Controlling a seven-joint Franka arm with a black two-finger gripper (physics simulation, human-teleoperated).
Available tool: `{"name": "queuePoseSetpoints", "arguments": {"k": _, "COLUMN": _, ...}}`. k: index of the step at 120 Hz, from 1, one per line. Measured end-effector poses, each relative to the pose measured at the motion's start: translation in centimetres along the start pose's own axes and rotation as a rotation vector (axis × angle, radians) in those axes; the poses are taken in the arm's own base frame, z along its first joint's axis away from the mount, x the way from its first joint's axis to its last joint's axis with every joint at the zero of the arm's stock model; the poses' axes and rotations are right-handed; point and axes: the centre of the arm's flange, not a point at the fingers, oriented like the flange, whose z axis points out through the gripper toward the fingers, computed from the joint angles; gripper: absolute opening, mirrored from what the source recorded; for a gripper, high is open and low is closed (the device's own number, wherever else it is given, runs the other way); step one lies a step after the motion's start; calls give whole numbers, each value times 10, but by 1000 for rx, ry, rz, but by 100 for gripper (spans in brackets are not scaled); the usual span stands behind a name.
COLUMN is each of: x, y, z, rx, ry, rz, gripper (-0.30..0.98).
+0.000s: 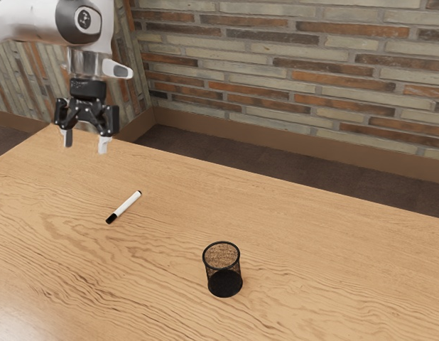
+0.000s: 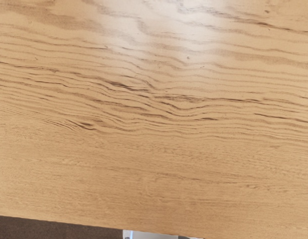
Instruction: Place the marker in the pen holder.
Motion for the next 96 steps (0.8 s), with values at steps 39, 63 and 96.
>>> {"name": "queuePoseSetpoints", "arguments": {"k": 39, "x": 40, "y": -3, "z": -18, "rx": -6, "ry": 320, "rz": -17, "gripper": 69}}
{"name": "queuePoseSetpoints", "arguments": {"k": 63, "x": 126, "y": -29, "z": 68, "rx": 23, "ry": 339, "rz": -27, "gripper": 69}}
{"name": "queuePoseSetpoints", "arguments": {"k": 96, "x": 206, "y": -66, "z": 147, "rx": 99, "ry": 384, "rz": 31, "gripper": 69}}
